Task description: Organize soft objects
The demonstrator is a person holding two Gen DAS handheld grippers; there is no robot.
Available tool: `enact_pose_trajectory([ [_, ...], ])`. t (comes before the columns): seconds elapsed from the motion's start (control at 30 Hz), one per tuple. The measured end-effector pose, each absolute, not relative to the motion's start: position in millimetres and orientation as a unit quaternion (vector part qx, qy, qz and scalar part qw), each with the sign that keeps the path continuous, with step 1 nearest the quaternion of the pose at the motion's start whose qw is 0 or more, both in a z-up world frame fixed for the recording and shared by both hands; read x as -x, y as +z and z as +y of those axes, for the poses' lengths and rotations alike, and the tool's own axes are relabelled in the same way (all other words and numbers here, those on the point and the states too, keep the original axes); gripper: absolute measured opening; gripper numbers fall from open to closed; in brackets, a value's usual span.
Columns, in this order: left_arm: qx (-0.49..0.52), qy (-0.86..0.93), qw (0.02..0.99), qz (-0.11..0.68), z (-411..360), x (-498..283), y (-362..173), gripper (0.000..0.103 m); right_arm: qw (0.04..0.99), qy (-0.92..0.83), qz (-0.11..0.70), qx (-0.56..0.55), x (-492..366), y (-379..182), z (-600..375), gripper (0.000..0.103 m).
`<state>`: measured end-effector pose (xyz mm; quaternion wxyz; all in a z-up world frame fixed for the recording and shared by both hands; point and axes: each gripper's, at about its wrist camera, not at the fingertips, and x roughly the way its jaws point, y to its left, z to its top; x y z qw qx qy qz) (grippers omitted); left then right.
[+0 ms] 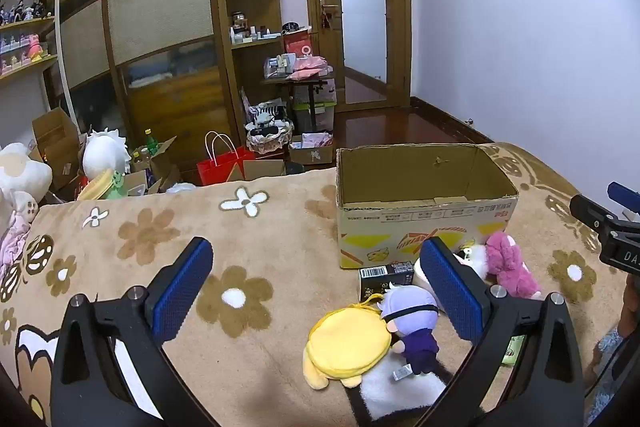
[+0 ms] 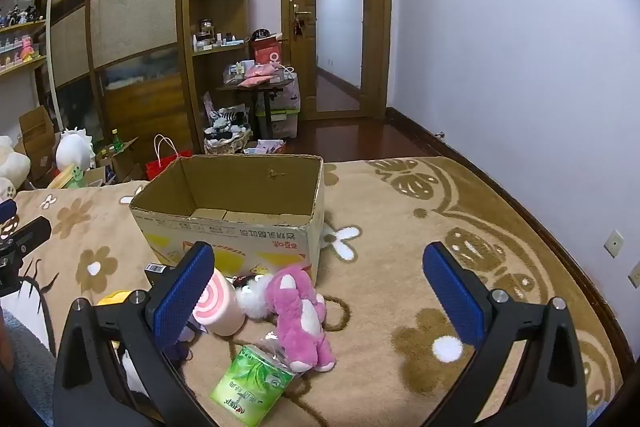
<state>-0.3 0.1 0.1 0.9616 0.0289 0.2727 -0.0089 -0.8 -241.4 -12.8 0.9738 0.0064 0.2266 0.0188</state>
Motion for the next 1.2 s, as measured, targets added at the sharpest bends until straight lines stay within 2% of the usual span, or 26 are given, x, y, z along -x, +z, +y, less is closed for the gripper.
enact_pose_trajectory([
  [1.2,-0.038,-0.012,0.958,0.283,1,-1,-5,0.102,0.973,0.021,0.231,-0.007,0,-13,-240,0.103],
])
